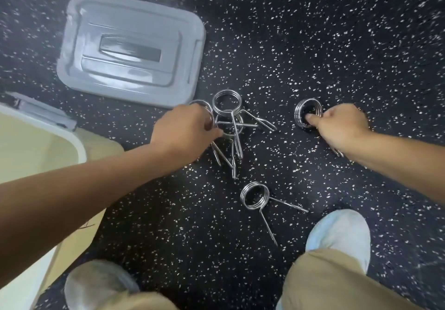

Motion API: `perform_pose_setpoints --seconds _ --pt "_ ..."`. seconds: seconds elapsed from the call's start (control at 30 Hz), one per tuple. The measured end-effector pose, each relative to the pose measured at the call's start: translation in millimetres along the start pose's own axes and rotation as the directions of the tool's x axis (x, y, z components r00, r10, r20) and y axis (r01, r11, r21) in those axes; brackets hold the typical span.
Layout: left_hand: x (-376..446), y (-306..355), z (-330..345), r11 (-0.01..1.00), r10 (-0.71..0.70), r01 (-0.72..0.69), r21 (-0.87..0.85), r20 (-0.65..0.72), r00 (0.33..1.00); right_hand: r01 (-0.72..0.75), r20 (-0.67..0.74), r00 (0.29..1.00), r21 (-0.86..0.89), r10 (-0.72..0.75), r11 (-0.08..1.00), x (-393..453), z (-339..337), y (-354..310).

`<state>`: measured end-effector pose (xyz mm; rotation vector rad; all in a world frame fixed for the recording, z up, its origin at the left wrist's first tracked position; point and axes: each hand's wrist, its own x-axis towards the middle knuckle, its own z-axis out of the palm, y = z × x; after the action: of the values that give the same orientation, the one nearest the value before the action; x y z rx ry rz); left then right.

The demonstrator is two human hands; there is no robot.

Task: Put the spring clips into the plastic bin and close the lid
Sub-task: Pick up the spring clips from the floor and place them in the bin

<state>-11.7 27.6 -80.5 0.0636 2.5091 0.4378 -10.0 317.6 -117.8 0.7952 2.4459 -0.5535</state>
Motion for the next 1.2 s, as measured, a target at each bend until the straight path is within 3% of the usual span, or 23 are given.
perform_pose_setpoints --seconds 0.47,0.57,0.7,0.8,0.97,1.2 --pt "-19.0 -18.7 -35.0 0.998 -0.049 0.044 -0.042 -0.127 0.991 0.14 0.019 0.99 0.035 -0.141 0.99 -8.2 -20.7 -15.3" --pt "-31.8 -21.0 -54.6 0.998 -0.034 0.043 0.044 -0.176 0.984 0.189 0.017 0.982 0.025 -0.189 0.982 -13.6 -31.3 -25.9" --pt "-56.5 -16.6 -81.6 0.939 0.1 0.002 0.344 -0.279 0.955 0.245 0.01 0.969 0.005 -0.245 0.969 -26.3 -40.2 -39.2" --pt "-72.6 -17.2 -93.6 0.872 0.293 -0.106 0.478 -0.336 0.895 0.285 0.004 0.958 0.021 -0.285 0.958 -37.4 -43.7 -46.1" --pt "-86.5 -22.2 -101.6 0.815 0.468 -0.27 0.512 -0.307 0.829 0.31 0.009 0.951 0.032 -0.31 0.95 -53.8 -39.7 -46.4" --pt "-84.8 -33.8 -107.0 0.827 0.518 -0.33 0.455 -0.391 0.761 0.325 0.06 0.943 0.026 -0.326 0.945 -58.8 -33.8 -55.0"
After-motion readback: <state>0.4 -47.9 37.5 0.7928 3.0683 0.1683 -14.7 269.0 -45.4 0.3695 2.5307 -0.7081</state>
